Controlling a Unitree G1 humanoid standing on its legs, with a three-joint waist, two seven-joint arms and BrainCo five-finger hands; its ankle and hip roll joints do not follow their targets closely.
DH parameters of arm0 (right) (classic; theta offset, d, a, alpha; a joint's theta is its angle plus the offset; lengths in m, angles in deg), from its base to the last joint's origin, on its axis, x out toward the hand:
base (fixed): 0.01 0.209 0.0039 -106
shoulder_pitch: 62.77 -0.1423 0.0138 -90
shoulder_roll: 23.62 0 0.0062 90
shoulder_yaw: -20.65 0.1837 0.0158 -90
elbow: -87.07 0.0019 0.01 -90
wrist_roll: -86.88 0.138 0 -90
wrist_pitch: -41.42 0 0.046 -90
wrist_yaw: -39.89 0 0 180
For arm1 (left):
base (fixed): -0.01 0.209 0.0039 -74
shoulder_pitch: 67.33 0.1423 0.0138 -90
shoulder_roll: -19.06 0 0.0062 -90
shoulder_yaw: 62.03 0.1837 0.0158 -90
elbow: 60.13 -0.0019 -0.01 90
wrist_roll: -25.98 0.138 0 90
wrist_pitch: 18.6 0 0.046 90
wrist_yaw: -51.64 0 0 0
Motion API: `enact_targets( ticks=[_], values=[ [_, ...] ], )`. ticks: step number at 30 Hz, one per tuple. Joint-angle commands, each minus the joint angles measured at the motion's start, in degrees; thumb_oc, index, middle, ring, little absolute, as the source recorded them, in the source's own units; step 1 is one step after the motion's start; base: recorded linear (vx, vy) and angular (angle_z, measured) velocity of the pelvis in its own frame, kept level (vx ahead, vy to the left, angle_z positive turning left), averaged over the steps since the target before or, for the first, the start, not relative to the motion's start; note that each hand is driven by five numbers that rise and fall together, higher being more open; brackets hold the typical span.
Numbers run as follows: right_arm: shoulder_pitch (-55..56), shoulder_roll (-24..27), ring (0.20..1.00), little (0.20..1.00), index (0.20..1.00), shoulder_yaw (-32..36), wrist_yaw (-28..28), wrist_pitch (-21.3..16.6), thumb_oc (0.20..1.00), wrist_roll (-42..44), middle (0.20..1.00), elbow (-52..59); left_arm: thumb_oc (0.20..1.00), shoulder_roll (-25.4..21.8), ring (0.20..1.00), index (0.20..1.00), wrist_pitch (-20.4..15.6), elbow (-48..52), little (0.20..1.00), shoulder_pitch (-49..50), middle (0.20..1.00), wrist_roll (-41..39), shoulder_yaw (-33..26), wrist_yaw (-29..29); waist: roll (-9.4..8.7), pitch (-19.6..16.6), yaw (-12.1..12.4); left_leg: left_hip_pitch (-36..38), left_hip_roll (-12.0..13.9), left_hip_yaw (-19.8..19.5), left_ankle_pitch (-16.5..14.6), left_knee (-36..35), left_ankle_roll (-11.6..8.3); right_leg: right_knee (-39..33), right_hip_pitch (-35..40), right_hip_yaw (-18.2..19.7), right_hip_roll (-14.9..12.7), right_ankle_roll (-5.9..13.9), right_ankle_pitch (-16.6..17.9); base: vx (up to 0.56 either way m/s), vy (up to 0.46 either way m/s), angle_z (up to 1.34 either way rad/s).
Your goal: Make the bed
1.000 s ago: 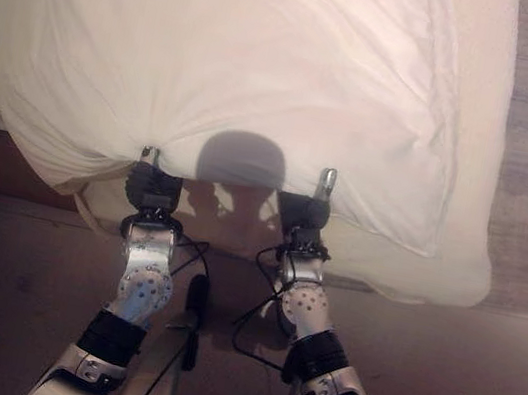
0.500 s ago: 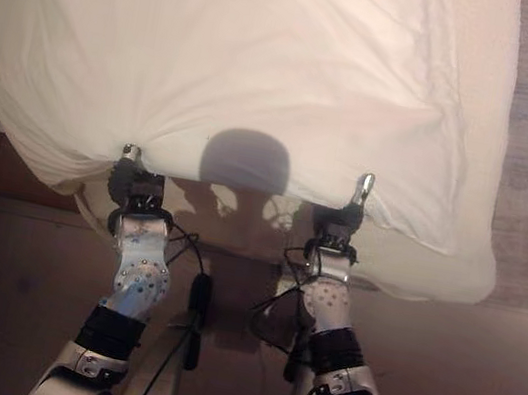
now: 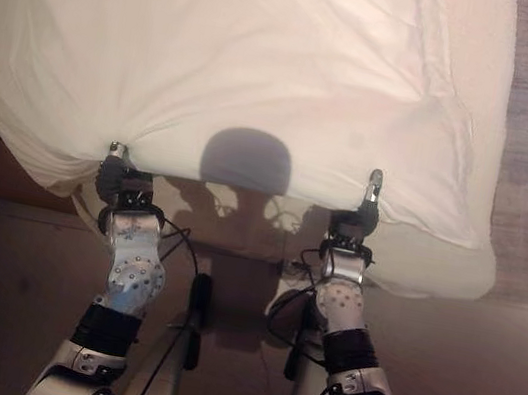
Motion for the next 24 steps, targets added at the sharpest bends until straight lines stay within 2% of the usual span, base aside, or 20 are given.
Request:
enact_targets(
  ticks=[1, 6, 7, 8, 9, 10, 11, 17, 24],
  values=[
    [3.66, 3.73, 0.200, 0.200, 0.200, 7.16, -4.72, -2.31, 0.200, -1.38, 0.200, 4.37, 0.200, -4.23, 0.200, 0.200, -8.47, 7.25, 0.200, 3.21, 0.200, 3.31, -9.57, -3.21, 2.01, -6.57, -0.56, -2.21, -4.01, 0.25, 0.32, -1.44, 3.37, -2.45, -0.25, -1.88, 2.24, 0.58, 0.27, 0.00, 0.000, 0.00],
    [4.59, 2.57, 0.200, 0.200, 0.200, 6.34, -7.22, -2.28, 0.200, -1.01, 0.200, 8.27, 0.200, -3.63, 0.200, 0.200, -8.04, 7.09, 0.200, 4.73, 0.200, 2.30, -9.21, -4.21, 1.99, -6.64, -0.68, -2.12, -4.03, 0.31, 0.28, -1.15, 3.31, -2.29, -0.14, -1.77, 2.31, 0.52, 0.21, 0.00, 0.000, 0.00],
    [5.38, 1.74, 0.200, 0.200, 0.200, 5.22, -7.83, -2.64, 0.200, -1.44, 0.200, 11.38, 0.310, -2.90, 0.310, 0.310, -7.88, 7.22, 0.310, 5.87, 0.310, 0.94, -8.51, -5.18, 1.89, -6.43, -0.75, -2.25, -3.96, 0.36, 0.21, -1.03, 3.37, -2.14, -0.25, -1.75, 2.32, 0.46, 0.22, 0.00, 0.000, 0.00],
    [5.70, 1.63, 0.200, 0.200, 0.200, 5.10, -7.63, -2.72, 0.200, -1.62, 0.200, 11.73, 0.366, -2.91, 0.366, 0.366, -7.87, 7.22, 0.366, 6.06, 0.366, 0.76, -8.52, -5.39, 1.87, -6.53, -0.76, -2.24, -3.96, 0.37, 0.19, -1.01, 3.37, -2.12, -0.24, -1.74, 2.33, 0.46, 0.21, 0.00, 0.000, 0.00],
    [6.35, 1.15, 0.200, 0.200, 0.200, 4.68, -7.35, -3.13, 0.200, -2.11, 0.200, 13.97, 0.617, -2.62, 0.617, 0.617, -7.40, 6.97, 0.617, 7.01, 0.617, -0.30, -8.30, -6.11, 1.83, -6.60, -0.80, -2.10, -3.98, 0.37, 0.20, -1.23, 3.44, -2.27, -0.12, -1.68, 2.35, 0.50, 0.22, 0.00, 0.000, 0.00],
    [6.53, 0.99, 0.200, 0.200, 0.200, 4.23, -7.49, -3.50, 0.200, -2.46, 0.200, 15.73, 0.762, -2.28, 0.762, 0.762, -7.12, 6.66, 0.762, 7.55, 0.762, -1.04, -7.95, -6.24, 1.75, -6.45, -0.84, -2.10, -4.02, 0.37, 0.26, -1.31, 3.41, -2.34, -0.10, -1.66, 2.41, 0.48, 0.26, 0.00, 0.000, 0.00],
    [7.43, 0.45, 0.200, 0.200, 0.200, 3.21, -7.37, -4.48, 0.200, -2.95, 0.200, 20.09, 1.000, -1.71, 1.000, 1.000, -6.33, 5.89, 1.000, 9.37, 1.000, -2.85, -7.28, -7.40, 1.59, -6.12, -0.85, -1.87, -4.12, 0.41, 0.49, -1.57, 3.22, -2.61, 0.09, -1.75, 2.48, 0.52, 0.45, 0.00, 0.000, 0.00],
    [9.80, -0.08, 0.200, 0.200, 0.200, 0.75, -9.23, -5.73, 0.200, -4.96, 0.200, 29.56, 1.000, -0.28, 1.000, 1.000, -4.31, 1.57, 1.000, 13.76, 1.000, -10.81, -5.59, -13.38, 1.25, -5.80, -1.12, -1.27, -3.75, 0.85, 1.08, -2.66, 3.15, -3.23, 0.38, -1.60, 2.61, 0.51, 0.65, 0.00, 0.000, 0.00],
    [10.18, 0.35, 0.200, 0.200, 0.200, -3.68, -11.34, -5.88, 0.200, -5.78, 0.200, 35.89, 1.000, 0.17, 1.000, 1.000, -1.12, -6.21, 1.000, 13.39, 1.000, -18.04, -2.90, -19.77, 0.22, -5.71, -2.02, -0.53, -3.25, 1.27, 1.31, -3.29, 2.92, -3.56, 0.75, -1.05, 3.19, 0.33, 0.81, 0.00, 0.000, 0.00]
  ],
)
